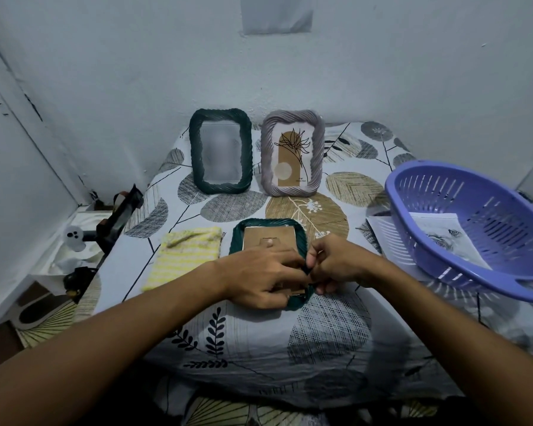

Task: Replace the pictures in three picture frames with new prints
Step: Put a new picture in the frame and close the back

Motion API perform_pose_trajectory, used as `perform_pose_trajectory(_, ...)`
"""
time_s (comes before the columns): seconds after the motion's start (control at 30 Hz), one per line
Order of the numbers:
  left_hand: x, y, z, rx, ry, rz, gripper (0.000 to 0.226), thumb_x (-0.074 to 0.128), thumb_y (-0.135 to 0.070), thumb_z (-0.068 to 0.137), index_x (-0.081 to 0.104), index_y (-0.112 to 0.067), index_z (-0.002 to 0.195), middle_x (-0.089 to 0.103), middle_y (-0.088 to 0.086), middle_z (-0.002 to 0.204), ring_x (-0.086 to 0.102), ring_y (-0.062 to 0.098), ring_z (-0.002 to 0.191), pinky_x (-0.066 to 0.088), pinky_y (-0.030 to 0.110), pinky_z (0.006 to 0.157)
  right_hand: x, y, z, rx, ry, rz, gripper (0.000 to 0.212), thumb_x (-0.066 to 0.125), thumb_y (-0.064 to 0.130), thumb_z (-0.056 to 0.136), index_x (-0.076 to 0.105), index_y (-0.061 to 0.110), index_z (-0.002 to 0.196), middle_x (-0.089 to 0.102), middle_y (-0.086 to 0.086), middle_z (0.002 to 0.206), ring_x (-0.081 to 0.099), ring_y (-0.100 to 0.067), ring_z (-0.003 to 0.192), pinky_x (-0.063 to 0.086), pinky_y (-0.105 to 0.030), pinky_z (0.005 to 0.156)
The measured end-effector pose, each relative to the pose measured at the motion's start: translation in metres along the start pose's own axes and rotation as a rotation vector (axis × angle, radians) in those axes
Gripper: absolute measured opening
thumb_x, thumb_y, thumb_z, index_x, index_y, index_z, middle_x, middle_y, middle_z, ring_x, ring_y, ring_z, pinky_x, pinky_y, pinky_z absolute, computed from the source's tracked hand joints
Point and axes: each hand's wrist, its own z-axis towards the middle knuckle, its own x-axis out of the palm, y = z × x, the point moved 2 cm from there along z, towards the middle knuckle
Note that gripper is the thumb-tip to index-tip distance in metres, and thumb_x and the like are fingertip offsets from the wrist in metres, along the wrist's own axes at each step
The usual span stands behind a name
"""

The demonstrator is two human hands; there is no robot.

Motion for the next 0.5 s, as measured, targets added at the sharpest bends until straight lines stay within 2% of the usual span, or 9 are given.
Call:
perform_pose_trajectory(0.2,-0.003,0.0,0.001,-0.006,0.016,0.002,0.049,0.047,-0.042,0.08,0.057,-0.02,0.123,0.052,0.009,0.129,0.049,0.025,0.117,0.045,0.042,0.092,0.001,0.001,0.0,0.004,-0.003,0.002,0.024,0.062,-0.013,0.083,0.052,0.009,0.082,0.064,-0.013,0.067,0.065,-0.024,0.054,0.056,-0.027,0.049)
perform_pose_trajectory(0.3,-0.006,-0.001,0.001,0.001,0.016,-0.02,0.051,0.054,-0.037,0.075,0.06,-0.017,0.121,0.055,0.009,0.127,0.052,0.025,0.114,0.047,0.04,0.092,0.0,0.001,0.0,0.004,-0.002,0.005,0.023,0.062,-0.013,0.082,0.052,0.009,0.082,0.065,-0.014,0.068,0.066,-0.024,0.054,0.055,-0.027,0.048)
perform_pose_trajectory(0.43,-0.011,0.0,-0.003,0.0,-0.061,-0.078,0.048,0.062,-0.029,0.067,0.065,-0.012,0.112,0.06,0.007,0.12,0.057,0.024,0.107,0.048,0.036,0.089,0.0,0.001,-0.001,-0.002,0.003,-0.007,0.023,0.061,-0.013,0.083,0.052,0.008,0.083,0.066,-0.015,0.072,0.066,-0.026,0.057,0.057,-0.03,0.052)
perform_pose_trajectory(0.5,-0.011,0.004,-0.008,-0.027,-0.106,-0.102,0.052,0.065,-0.033,0.068,0.063,-0.012,0.115,0.059,0.005,0.122,0.056,0.021,0.11,0.048,0.033,0.091,0.0,0.002,-0.001,-0.015,-0.004,-0.041,0.023,0.063,-0.011,0.082,0.053,0.009,0.082,0.066,-0.015,0.074,0.067,-0.025,0.059,0.057,-0.031,0.054)
